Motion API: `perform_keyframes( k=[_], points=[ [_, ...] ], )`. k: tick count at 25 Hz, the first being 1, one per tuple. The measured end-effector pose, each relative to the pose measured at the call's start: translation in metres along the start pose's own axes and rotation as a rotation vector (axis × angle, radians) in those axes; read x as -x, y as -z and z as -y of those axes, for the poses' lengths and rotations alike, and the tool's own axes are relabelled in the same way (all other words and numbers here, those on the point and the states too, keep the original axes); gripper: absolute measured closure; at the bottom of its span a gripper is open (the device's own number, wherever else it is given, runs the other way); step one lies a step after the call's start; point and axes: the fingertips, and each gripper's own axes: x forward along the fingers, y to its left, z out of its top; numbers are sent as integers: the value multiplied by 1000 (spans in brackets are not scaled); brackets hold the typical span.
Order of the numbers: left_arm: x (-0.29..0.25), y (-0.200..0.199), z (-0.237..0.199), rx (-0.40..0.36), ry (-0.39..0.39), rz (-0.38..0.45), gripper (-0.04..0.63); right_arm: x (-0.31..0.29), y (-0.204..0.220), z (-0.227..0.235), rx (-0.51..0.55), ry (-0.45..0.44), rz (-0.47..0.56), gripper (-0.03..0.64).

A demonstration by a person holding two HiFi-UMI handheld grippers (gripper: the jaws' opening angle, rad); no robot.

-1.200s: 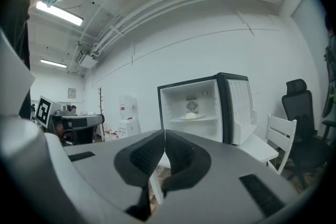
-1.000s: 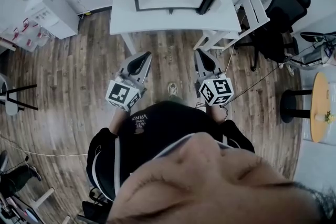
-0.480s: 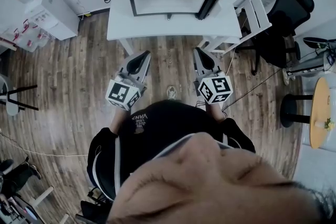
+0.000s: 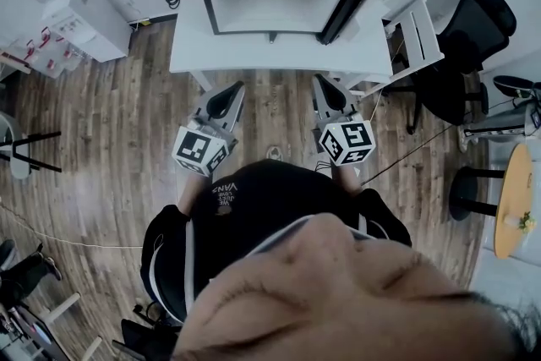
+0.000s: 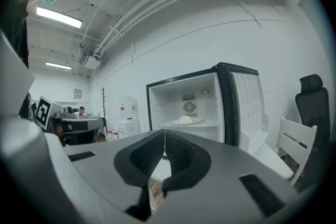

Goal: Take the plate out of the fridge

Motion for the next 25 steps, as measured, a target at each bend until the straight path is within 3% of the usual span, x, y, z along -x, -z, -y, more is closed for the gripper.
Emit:
perform_keyframes(
  k=[25],
  points=[
    [-80,15,-8,-24,-85,-26,577,-54,-1,75,-12,-112,-13,604]
  ],
)
